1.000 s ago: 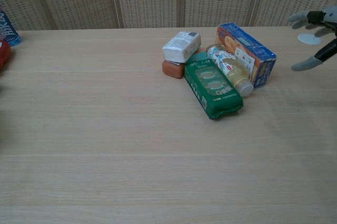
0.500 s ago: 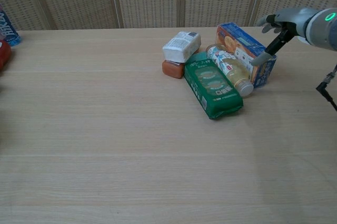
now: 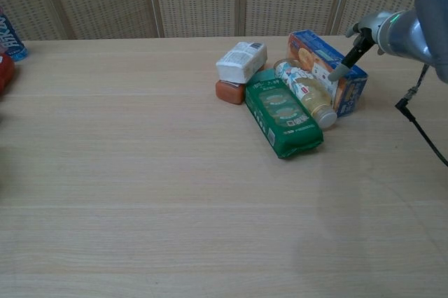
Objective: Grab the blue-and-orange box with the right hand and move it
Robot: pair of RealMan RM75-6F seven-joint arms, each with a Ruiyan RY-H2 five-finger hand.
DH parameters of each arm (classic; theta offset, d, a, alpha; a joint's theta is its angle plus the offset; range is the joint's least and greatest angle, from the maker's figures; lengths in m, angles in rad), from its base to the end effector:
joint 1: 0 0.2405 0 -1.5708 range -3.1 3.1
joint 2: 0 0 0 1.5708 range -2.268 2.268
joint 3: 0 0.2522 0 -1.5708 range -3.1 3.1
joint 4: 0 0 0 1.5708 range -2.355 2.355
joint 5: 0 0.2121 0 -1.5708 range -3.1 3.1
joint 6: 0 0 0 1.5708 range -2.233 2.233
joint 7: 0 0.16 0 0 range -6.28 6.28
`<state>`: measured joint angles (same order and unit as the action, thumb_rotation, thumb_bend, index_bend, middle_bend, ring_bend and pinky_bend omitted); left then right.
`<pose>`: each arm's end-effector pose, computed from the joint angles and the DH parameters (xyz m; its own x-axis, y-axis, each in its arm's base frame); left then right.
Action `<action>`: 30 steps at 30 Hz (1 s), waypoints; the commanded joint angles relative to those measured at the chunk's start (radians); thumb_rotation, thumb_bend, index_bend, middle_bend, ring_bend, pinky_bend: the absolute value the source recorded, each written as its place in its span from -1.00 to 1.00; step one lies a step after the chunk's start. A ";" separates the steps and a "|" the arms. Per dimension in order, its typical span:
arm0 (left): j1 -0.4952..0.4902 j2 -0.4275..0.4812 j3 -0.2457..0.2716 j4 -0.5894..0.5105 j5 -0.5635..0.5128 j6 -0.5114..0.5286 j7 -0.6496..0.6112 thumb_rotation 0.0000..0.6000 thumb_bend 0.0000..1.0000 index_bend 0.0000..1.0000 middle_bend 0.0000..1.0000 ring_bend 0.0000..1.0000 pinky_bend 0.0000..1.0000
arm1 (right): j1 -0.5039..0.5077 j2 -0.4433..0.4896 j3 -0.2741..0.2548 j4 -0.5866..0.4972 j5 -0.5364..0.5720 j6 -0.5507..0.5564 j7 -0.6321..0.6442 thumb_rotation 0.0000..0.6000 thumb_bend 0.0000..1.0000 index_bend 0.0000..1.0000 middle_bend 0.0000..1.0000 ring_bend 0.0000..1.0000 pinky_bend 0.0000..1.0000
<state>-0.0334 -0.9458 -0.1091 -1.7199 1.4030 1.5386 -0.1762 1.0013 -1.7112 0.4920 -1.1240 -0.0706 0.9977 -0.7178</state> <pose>-0.3108 0.1910 0.2222 0.2858 -0.1107 0.9519 0.9559 0.1026 -0.2751 -0.1632 -0.4558 -0.0100 0.1187 -0.2975 0.9473 -0.8960 0.3790 0.2313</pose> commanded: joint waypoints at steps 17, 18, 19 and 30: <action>-0.004 -0.014 -0.001 0.010 -0.007 -0.012 0.011 1.00 -1.00 -1.00 -1.00 -1.00 -1.00 | 0.024 -0.173 -0.014 0.263 -0.220 0.006 0.114 1.00 -1.00 -1.00 -0.65 -0.83 -0.13; -0.004 -0.014 0.000 0.009 -0.006 -0.013 0.011 1.00 -1.00 -1.00 -1.00 -1.00 -1.00 | 0.021 -0.178 -0.013 0.271 -0.226 0.002 0.118 1.00 -1.00 -0.98 -0.58 -0.74 -0.08; -0.004 -0.014 0.000 0.009 -0.005 -0.013 0.011 1.00 -1.00 -1.00 -1.00 -1.00 -1.00 | 0.017 -0.184 -0.011 0.279 -0.229 -0.004 0.116 1.00 -1.00 -0.95 -0.52 -0.67 -0.02; -0.001 -0.013 -0.002 0.007 -0.003 -0.006 0.006 1.00 -1.00 -1.00 -1.00 -1.00 -1.00 | -0.008 -0.190 0.017 0.260 -0.251 -0.002 0.084 1.00 -1.00 -0.52 -0.05 -0.22 0.43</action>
<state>-0.0349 -0.9586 -0.1114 -1.7130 1.3998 1.5327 -0.1706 0.9988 -1.9066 0.5041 -0.8545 -0.3150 0.9911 -0.6366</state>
